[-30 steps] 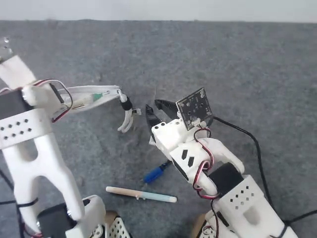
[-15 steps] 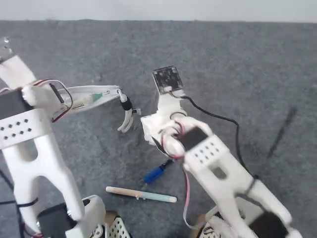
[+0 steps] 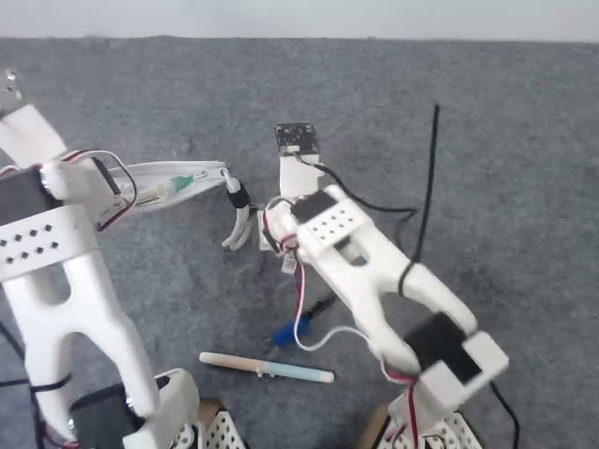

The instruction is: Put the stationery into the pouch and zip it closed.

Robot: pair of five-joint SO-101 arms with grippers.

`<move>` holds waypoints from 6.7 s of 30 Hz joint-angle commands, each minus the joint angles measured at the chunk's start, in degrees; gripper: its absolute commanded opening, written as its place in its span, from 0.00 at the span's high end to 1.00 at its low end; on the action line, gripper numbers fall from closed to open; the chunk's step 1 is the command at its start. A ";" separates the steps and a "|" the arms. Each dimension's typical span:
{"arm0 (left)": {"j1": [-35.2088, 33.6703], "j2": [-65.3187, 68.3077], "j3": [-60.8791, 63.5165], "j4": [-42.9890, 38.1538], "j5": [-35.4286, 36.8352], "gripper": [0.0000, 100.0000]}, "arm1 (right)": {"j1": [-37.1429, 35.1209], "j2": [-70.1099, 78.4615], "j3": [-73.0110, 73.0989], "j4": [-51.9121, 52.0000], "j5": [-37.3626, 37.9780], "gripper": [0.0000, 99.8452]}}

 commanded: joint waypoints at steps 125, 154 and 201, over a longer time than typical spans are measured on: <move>-0.18 -0.26 -1.45 -1.23 1.23 0.99 | -4.00 -63.96 37.36 -23.25 5.36 0.99; -0.09 -0.53 -1.45 -0.97 1.23 0.99 | -15.16 -63.16 40.53 -65.10 26.46 0.99; -0.09 -0.35 -1.45 -0.97 1.23 0.99 | -15.25 -14.46 35.43 -102.02 48.09 0.84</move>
